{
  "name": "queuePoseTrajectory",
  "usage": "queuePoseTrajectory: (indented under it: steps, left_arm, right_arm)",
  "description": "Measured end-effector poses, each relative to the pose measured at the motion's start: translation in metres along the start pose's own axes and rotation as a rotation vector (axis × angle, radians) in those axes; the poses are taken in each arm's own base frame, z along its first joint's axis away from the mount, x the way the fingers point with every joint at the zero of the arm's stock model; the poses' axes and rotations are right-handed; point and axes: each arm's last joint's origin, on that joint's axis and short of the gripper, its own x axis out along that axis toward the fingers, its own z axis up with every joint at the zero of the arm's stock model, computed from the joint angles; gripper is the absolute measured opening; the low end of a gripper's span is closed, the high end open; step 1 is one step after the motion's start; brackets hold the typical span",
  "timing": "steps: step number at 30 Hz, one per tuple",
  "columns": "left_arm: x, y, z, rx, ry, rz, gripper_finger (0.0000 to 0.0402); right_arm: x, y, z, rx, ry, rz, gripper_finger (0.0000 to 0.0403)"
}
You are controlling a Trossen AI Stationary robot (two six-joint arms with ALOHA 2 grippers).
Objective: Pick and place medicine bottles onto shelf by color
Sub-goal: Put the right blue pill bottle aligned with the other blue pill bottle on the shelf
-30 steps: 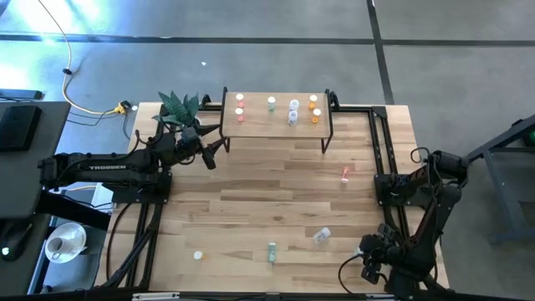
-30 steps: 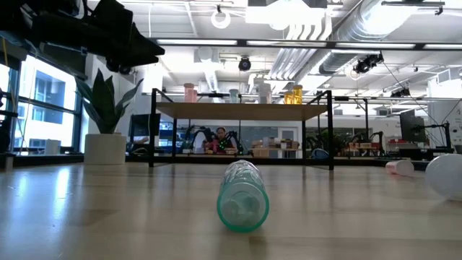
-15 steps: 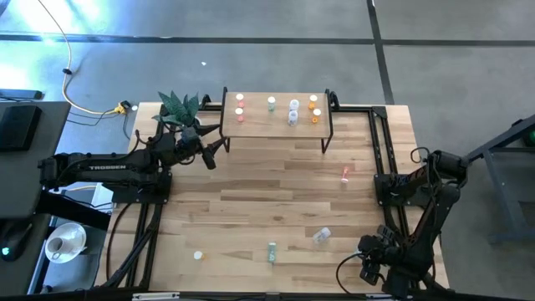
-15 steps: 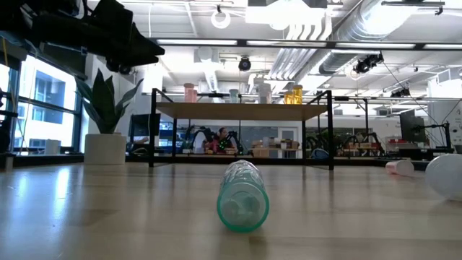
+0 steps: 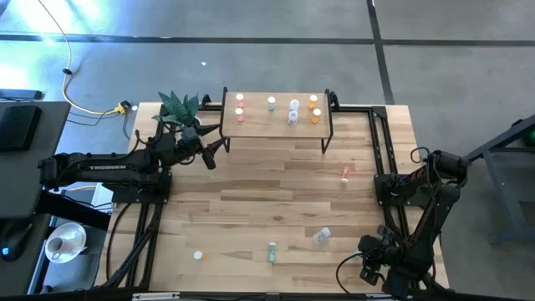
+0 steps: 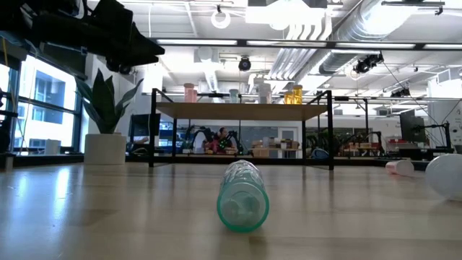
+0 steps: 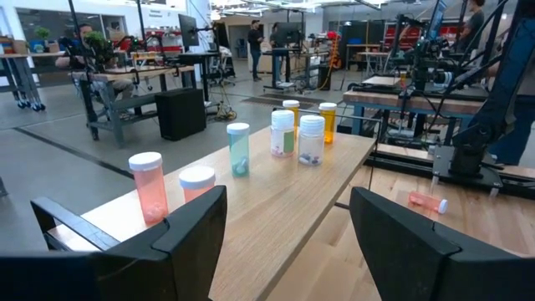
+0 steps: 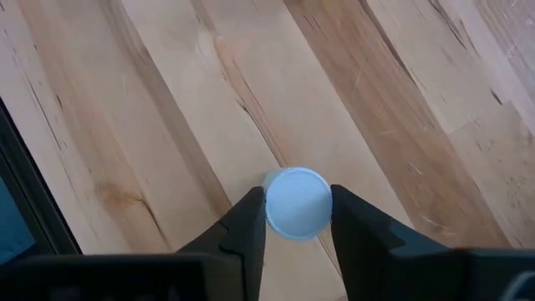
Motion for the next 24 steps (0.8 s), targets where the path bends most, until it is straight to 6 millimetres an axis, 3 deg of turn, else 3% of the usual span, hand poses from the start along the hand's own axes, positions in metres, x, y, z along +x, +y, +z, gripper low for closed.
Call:
queuePoseTrajectory:
  steps: [12, 18, 24]
  left_arm:
    - [0.000, 0.000, 0.001, 0.016, -0.007, 0.000, 0.0243]
    - [0.000, 0.000, 0.002, 0.010, -0.024, 0.000, 0.0243]
    - [0.000, 0.000, 0.002, 0.035, -0.023, -0.001, 0.0243]
  right_arm:
    - [-0.005, 0.009, 0.008, -0.049, -0.041, 0.051, 0.0094]
    - [-0.009, 0.020, 0.031, -0.108, -0.075, 0.070, 0.0094]
    - [-0.009, 0.028, 0.067, -0.191, -0.109, 0.061, 0.0093]
